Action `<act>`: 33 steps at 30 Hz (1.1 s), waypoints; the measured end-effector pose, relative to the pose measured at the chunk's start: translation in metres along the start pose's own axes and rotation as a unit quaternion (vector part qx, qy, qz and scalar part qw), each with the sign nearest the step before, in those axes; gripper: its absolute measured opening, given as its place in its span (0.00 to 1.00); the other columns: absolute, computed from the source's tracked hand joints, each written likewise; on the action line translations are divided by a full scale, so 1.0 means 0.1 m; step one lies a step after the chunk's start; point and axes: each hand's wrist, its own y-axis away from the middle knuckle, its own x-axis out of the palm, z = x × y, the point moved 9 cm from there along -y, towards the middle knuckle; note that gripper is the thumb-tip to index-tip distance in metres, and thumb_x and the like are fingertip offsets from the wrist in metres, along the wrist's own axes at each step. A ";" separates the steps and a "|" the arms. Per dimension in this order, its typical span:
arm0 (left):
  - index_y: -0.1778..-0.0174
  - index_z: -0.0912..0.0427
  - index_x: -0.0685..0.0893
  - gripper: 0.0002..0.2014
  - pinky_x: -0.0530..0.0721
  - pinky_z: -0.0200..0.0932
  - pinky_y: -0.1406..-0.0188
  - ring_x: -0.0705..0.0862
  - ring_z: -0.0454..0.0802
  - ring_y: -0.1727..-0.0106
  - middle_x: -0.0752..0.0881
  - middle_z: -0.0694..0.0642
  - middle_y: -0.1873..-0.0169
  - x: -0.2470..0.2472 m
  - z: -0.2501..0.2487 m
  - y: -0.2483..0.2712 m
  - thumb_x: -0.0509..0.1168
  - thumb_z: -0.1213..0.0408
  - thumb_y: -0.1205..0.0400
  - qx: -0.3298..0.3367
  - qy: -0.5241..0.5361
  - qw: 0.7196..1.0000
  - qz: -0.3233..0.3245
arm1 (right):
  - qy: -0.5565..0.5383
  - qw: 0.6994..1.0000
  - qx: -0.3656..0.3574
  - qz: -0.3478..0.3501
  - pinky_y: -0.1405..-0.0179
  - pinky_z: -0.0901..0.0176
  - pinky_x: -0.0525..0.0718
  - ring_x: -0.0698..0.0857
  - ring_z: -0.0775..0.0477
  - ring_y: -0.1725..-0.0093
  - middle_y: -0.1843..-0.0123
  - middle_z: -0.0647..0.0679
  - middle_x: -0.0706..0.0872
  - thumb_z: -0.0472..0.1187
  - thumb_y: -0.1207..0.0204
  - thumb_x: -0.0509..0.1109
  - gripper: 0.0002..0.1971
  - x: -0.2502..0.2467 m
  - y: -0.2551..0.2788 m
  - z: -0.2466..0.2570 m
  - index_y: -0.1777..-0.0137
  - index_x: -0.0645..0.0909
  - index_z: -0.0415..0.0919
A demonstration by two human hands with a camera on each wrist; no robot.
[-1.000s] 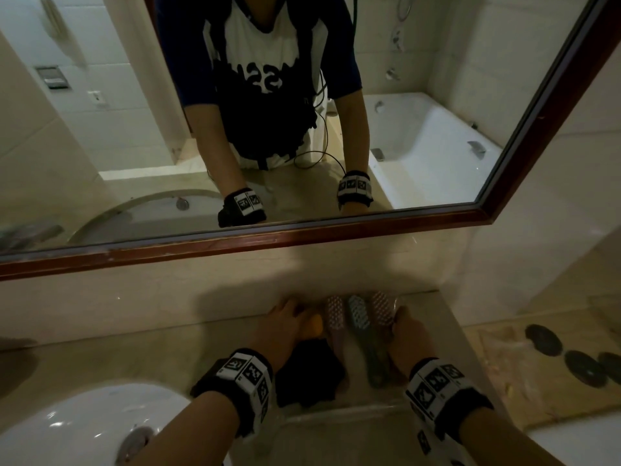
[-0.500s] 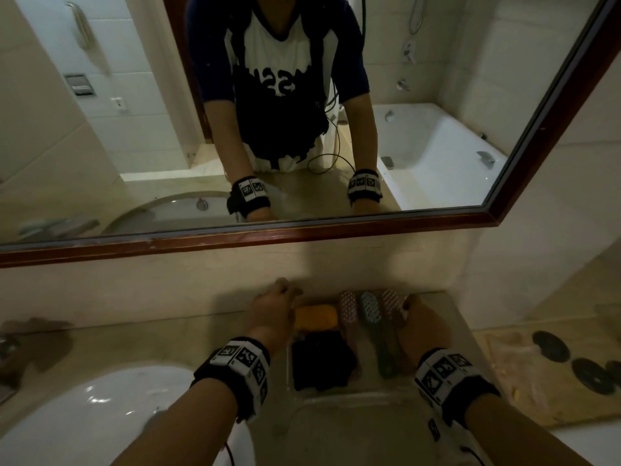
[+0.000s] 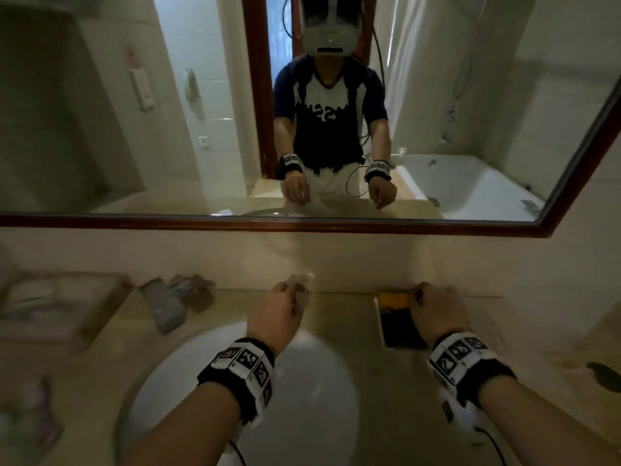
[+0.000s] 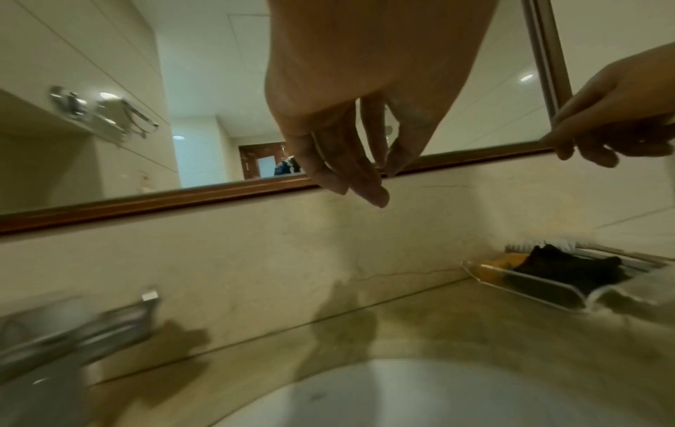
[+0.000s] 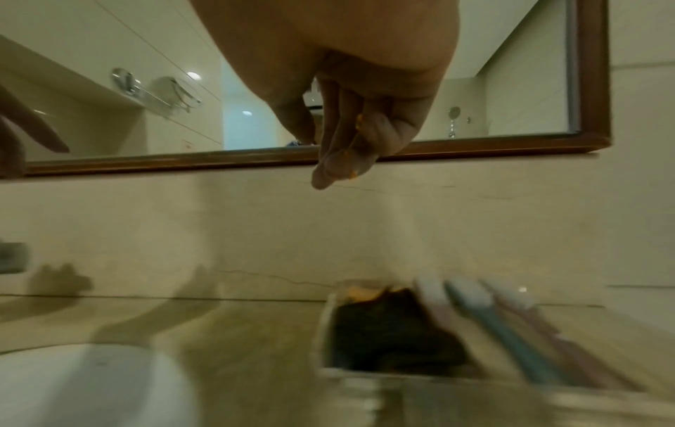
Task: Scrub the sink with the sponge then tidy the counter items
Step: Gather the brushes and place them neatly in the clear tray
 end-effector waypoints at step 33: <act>0.22 0.56 0.64 0.30 0.80 0.50 0.35 0.80 0.59 0.34 0.72 0.59 0.30 -0.96 4.96 2.24 0.59 0.48 0.18 -0.508 0.008 0.859 0.070 | 0.104 0.843 -0.381 0.366 0.40 0.53 0.77 0.80 0.38 0.34 0.33 0.36 0.80 0.41 0.16 0.57 0.11 3.29 2.26 5.24 0.48 0.77 0.35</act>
